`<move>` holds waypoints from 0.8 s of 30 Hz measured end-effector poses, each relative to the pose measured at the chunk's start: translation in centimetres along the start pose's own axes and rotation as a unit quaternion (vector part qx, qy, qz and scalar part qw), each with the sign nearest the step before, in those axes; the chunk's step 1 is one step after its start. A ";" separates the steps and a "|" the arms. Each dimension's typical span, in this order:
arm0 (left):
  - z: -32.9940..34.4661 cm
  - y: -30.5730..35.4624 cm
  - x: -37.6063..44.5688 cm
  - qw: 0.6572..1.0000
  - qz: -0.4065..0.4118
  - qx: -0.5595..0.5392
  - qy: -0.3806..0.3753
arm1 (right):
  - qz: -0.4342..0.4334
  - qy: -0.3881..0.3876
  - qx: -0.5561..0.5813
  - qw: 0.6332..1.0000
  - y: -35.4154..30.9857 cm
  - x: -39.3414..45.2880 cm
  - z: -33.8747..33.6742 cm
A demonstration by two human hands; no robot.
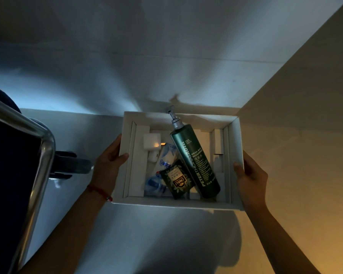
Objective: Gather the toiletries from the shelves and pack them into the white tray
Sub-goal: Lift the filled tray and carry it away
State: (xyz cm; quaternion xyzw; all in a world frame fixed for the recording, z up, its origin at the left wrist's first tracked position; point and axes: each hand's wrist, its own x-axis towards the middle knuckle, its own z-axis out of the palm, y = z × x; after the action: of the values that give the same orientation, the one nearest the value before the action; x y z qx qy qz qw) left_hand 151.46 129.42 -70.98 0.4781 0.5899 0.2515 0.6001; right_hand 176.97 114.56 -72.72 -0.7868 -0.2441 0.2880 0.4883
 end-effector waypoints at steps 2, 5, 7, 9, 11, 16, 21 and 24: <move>0.1 -0.2 0.8 1.000 0.003 0.007 0.003 | -0.004 0.004 0.001 1.000 0.2 0.8 0.5; 0.3 0.3 2.2 1.000 0.006 -0.001 0.022 | -0.007 0.011 0.007 1.000 0.2 1.8 1.0; 0.3 0.6 2.7 1.000 0.012 -0.006 0.023 | -0.008 0.011 0.001 1.000 0.0 2.2 1.3; 0.4 0.6 2.9 1.000 0.016 -0.004 0.026 | -0.005 0.007 -0.001 1.000 -0.2 2.1 1.4; 0.5 0.8 2.8 0.999 0.022 0.000 0.038 | -0.001 -0.004 0.001 1.000 -0.2 2.0 1.3; 1.0 1.6 2.3 0.996 0.049 0.053 0.049 | 0.034 -0.037 0.009 0.999 -0.6 1.9 1.0; 0.9 2.3 -0.8 0.988 0.009 0.145 0.060 | 0.093 -0.004 0.034 0.995 -3.1 0.3 0.4; 1.0 3.3 -4.1 0.976 0.010 0.207 0.068 | 0.060 -0.004 -0.030 0.998 -5.0 -1.6 -0.8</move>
State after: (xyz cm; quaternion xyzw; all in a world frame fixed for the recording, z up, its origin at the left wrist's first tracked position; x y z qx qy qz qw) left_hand 152.55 126.95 -66.33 0.5797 0.6635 0.1620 0.4445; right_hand 175.88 115.00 -67.57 -0.8133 -0.2069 0.3129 0.4448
